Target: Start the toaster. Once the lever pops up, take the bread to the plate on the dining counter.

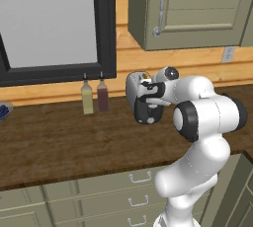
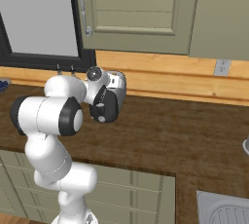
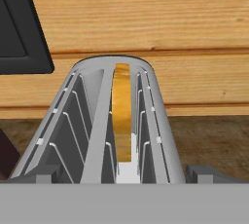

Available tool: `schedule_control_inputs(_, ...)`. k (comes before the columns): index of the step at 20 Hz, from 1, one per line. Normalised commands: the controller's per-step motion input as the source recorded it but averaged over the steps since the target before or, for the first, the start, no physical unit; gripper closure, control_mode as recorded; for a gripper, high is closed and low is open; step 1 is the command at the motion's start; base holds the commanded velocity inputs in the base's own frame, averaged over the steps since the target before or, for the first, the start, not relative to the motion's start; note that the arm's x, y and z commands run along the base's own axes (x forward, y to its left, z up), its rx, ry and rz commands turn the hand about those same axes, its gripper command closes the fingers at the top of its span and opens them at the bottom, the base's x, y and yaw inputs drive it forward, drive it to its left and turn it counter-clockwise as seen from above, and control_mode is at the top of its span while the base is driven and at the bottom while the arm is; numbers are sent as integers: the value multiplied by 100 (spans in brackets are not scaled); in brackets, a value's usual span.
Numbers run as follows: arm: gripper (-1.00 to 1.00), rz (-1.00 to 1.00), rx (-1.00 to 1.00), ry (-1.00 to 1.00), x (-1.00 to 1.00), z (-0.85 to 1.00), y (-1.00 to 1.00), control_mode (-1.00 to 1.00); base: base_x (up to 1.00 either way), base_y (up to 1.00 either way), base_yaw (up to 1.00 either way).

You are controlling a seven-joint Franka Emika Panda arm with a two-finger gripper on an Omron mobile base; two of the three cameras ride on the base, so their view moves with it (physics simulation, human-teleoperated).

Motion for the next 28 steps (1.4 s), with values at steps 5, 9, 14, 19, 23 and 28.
schedule_control_inputs(5, -100, 0, 0, 0, 0, 0, 0, -100, 0, 0, 0)
schedule_control_inputs(9, -100, 0, 0, 0, 0, 0, 0, -100, 0, 0, 0)
schedule_control_inputs(14, -100, 0, 0, 0, 0, 0, 0, -100, 0, 0, 0)
schedule_control_inputs(19, -100, 0, 0, 0, 0, 0, 0, -100, 0, 0, 0)
schedule_control_inputs(23, -100, 0, 0, 0, 0, 0, 0, -100, 0, 0, 0)
schedule_control_inputs(28, -100, 0, 0, 0, 0, 0, 0, -100, 0, 0, 0)
